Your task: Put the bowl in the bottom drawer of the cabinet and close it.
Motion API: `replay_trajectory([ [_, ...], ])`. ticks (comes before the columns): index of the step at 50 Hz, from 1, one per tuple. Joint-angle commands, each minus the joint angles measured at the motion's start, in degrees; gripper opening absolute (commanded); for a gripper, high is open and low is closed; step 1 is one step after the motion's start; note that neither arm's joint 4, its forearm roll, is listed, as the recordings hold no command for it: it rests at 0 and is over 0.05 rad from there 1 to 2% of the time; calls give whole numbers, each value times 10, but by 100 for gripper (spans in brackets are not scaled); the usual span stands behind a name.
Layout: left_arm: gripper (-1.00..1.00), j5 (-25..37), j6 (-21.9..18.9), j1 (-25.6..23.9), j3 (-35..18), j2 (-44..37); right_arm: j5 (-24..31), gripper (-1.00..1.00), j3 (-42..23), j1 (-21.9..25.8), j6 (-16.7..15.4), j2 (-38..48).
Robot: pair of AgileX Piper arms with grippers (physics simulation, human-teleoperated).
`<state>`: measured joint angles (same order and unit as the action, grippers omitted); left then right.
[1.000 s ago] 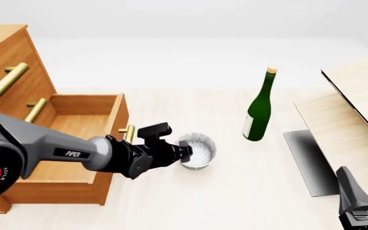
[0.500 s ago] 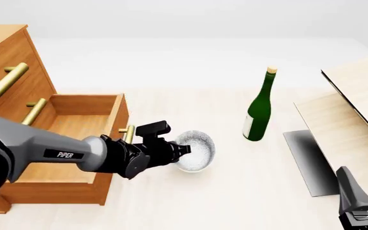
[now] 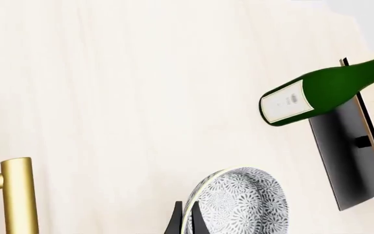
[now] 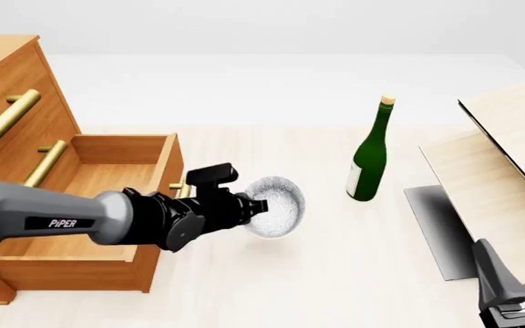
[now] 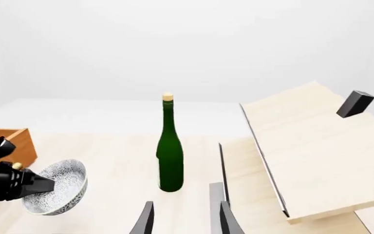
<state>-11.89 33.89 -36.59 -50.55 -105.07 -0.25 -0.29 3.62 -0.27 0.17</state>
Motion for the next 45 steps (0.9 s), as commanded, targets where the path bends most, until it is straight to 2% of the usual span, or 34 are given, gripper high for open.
replay_trajectory([
  [1, -100, 14, -2, 4, 7, 48, 0, 100, 0, 5, 0, -1],
  [24, -100, 31, -26, 10, 19, 92, 0, 100, 0, 5, -1, -1],
  [45, -100, 61, -66, 36, 27, 142, 0, 100, 0, 5, 0, -1],
])
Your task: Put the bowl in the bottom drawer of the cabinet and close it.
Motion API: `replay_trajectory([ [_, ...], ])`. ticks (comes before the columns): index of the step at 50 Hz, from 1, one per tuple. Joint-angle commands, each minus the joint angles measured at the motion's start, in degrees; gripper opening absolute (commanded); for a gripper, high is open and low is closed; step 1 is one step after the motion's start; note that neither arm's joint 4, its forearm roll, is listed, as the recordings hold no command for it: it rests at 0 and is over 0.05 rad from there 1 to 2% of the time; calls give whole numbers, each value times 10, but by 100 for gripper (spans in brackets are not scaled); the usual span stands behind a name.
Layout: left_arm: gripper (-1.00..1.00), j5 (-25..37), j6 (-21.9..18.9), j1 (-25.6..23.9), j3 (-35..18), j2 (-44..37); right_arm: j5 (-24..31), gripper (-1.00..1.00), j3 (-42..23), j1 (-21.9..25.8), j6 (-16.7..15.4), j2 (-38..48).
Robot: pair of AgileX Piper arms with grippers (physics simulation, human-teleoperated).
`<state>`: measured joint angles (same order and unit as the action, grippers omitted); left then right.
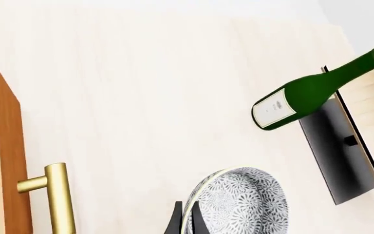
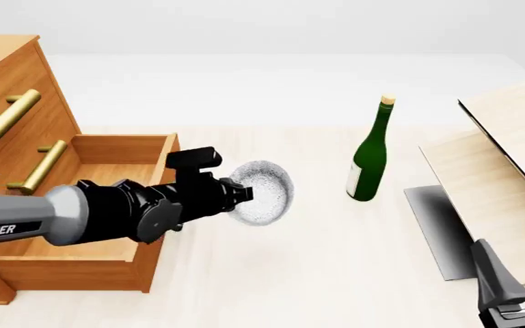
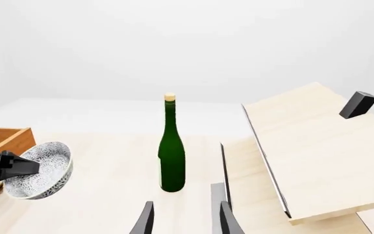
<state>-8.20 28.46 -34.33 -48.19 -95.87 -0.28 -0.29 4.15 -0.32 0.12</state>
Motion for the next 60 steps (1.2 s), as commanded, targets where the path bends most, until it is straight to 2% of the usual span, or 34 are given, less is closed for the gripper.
replay_trajectory([
  [1, -100, 26, -16, 16, 2, 52, 0, 100, 0, 0, 0, 0],
  [37, -100, 50, -41, 44, 37, 131, 0, 100, 0, 0, 0, 0],
  [60, -100, 70, -56, 80, 65, 192, 0, 100, 0, 0, 0, 0],
])
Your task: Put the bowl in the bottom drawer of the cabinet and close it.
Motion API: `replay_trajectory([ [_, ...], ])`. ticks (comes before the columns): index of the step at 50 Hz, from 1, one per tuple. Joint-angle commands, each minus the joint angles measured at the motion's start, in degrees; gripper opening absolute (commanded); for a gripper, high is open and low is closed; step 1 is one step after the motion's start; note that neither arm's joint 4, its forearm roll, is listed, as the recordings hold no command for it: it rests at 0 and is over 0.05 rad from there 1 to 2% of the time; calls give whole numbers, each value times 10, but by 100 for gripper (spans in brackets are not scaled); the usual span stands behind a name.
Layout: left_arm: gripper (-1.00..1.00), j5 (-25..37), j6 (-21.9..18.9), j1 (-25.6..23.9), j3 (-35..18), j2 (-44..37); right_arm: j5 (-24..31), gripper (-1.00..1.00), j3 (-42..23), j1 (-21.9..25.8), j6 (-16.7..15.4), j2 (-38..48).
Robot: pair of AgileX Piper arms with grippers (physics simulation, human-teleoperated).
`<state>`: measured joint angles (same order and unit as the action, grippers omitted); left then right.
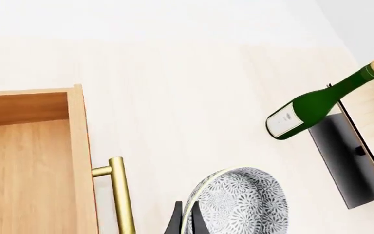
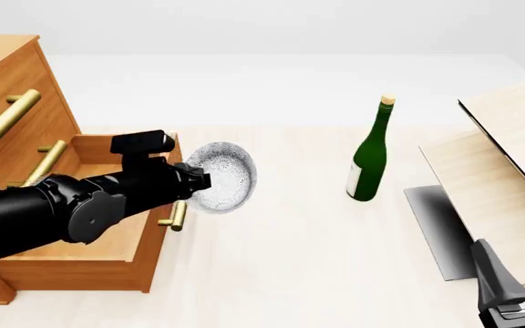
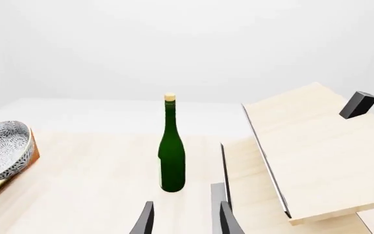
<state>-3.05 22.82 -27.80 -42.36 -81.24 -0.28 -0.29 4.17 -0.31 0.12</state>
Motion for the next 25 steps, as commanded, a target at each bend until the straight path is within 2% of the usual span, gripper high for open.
replay_trajectory([
  [1, -100, 20, -1, 20, 12, 56, 0, 100, 0, 0, 0, 0],
  [25, -100, 33, -13, 63, 43, 109, 0, 100, 0, 0, 0, 0],
])
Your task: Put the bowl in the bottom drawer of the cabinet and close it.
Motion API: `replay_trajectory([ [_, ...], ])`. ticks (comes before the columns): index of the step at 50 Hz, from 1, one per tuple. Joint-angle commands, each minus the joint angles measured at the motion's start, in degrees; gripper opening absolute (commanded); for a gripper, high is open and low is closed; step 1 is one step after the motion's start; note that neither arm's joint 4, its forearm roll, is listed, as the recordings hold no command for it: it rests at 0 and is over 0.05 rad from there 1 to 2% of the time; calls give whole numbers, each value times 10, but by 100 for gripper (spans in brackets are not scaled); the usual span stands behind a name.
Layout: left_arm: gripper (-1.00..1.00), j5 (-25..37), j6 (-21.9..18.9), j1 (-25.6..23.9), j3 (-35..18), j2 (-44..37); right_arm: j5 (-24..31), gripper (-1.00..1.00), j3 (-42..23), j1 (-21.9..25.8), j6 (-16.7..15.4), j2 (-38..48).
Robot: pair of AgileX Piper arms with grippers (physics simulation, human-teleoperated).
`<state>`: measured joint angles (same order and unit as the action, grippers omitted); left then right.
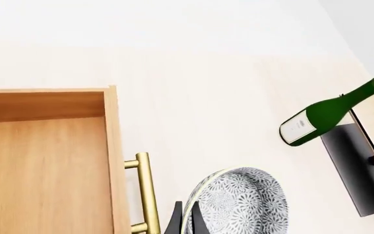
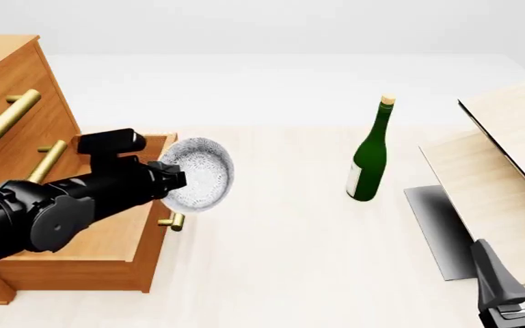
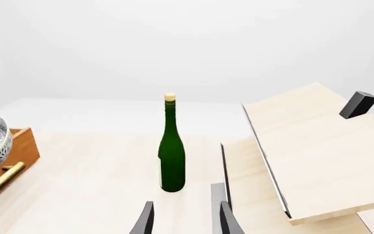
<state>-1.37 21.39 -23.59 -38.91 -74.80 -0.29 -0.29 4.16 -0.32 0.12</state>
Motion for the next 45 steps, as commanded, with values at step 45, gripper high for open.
replay_trajectory([
  [45, -100, 42, 3, 123, 45, 126, 0, 100, 0, 0, 0, 0],
])
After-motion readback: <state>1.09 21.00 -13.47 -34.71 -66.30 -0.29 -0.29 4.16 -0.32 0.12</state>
